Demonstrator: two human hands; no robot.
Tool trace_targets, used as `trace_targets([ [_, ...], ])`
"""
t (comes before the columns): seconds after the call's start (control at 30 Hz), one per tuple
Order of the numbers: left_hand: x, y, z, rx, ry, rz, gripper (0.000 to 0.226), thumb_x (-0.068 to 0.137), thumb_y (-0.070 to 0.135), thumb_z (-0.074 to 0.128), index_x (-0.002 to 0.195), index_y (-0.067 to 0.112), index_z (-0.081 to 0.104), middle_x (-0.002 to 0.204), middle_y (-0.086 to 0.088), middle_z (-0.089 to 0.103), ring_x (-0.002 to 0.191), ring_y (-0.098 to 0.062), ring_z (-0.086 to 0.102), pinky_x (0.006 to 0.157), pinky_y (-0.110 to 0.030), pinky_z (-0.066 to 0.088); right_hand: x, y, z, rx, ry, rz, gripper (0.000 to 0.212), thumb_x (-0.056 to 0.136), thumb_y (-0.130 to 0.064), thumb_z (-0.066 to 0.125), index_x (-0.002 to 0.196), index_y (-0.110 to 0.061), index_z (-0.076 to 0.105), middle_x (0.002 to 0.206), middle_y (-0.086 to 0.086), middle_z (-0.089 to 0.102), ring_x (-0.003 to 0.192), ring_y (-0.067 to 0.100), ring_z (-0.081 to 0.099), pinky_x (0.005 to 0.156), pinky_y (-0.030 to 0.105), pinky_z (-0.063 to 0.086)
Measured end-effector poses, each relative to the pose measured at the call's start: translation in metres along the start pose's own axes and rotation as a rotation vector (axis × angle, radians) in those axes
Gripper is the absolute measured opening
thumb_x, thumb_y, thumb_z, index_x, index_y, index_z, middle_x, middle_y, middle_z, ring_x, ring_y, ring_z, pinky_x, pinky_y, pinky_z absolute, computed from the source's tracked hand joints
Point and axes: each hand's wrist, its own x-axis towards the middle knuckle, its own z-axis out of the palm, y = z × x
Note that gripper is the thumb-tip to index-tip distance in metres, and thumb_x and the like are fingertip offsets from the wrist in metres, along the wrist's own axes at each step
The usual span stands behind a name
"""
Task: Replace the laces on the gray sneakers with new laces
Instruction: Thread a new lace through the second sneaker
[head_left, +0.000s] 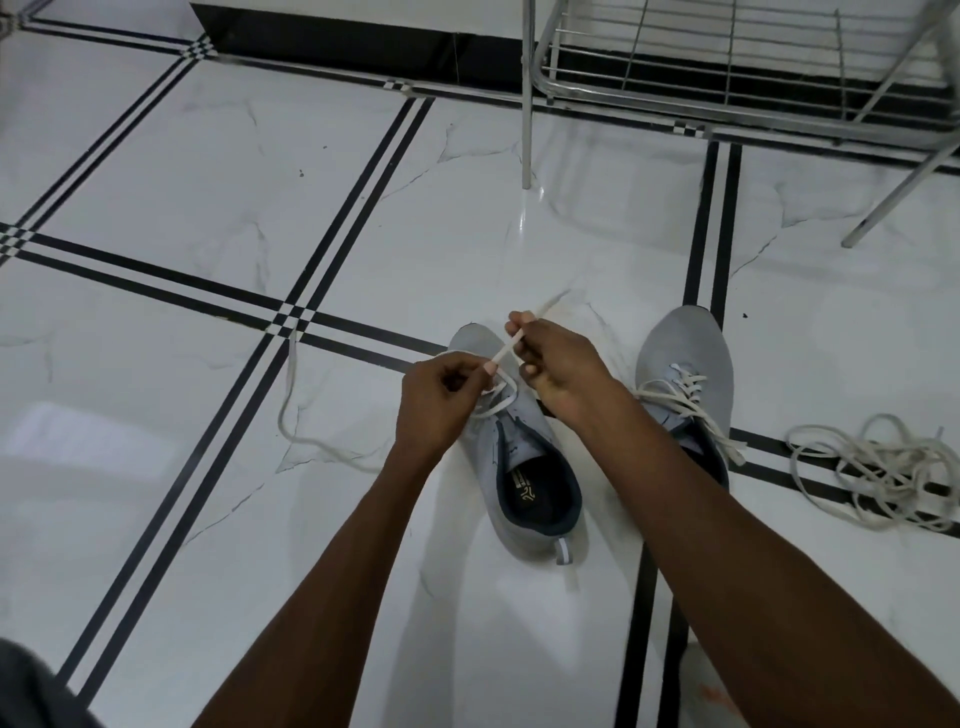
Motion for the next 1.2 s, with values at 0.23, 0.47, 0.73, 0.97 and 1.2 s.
trace_targets([
  [0.23, -0.001, -0.015, -0.016, 0.001, 0.075, -0.125, 0.024, 0.098, 0.035, 0.067, 0.116, 0.022, 0.075, 0.103, 0.009, 0.076, 0.097, 0.000, 0.069, 0.086, -0.022, 0.056, 0.000, 0.011, -0.006, -0.455, -0.122, -0.222, 0.020, 0.100, -0.020, 0.060, 0.106, -0.010, 0.077, 0.093, 0.001, 0.076, 0.078, 0.017, 0.062, 0.066, 0.022, 0.054],
  [0.47, 0.008, 0.011, 0.000, -0.201, -0.014, -0.050, 0.018, 0.099, 0.023, 0.067, 0.108, 0.013, 0.079, 0.093, 0.002, 0.078, 0.091, -0.009, 0.074, 0.082, -0.023, 0.056, -0.010, 0.023, 0.003, -0.946, -0.148, -0.485, 0.025, 0.100, -0.029, 0.058, 0.094, -0.018, 0.080, 0.082, -0.001, 0.076, 0.076, 0.015, 0.070, 0.070, 0.032, 0.054],
  [0.73, 0.007, -0.015, -0.008, -0.251, 0.172, -0.112, 0.014, 0.097, 0.019, 0.069, 0.107, 0.015, 0.078, 0.094, -0.004, 0.078, 0.089, -0.024, 0.073, 0.083, -0.036, 0.060, -0.030, 0.009, -0.029, -1.352, -0.250, -0.406, 0.050, 0.080, -0.035, 0.082, 0.122, -0.013, 0.068, 0.115, 0.003, 0.064, 0.105, 0.018, 0.061, 0.097, 0.037, 0.049],
  [0.97, -0.014, -0.014, 0.016, -0.003, 0.122, -0.079, 0.015, 0.096, 0.028, 0.070, 0.092, 0.019, 0.081, 0.086, 0.007, 0.078, 0.081, -0.007, 0.072, 0.078, -0.027, 0.057, -0.026, 0.033, -0.030, -1.523, -0.169, -0.638, 0.028, 0.082, -0.021, 0.069, 0.063, -0.009, 0.053, 0.064, 0.002, 0.052, 0.061, 0.019, 0.052, 0.055, 0.033, 0.040],
  [1.2, -0.023, -0.008, 0.031, 0.077, 0.106, 0.033, 0.015, 0.098, 0.025, 0.067, 0.094, 0.017, 0.079, 0.087, 0.012, 0.075, 0.084, -0.002, 0.068, 0.070, -0.009, 0.048, -0.020, 0.035, -0.039, -1.495, -0.113, -0.687, 0.021, 0.088, -0.022, 0.065, 0.070, -0.011, 0.070, 0.068, 0.002, 0.062, 0.064, 0.019, 0.059, 0.055, 0.032, 0.044],
])
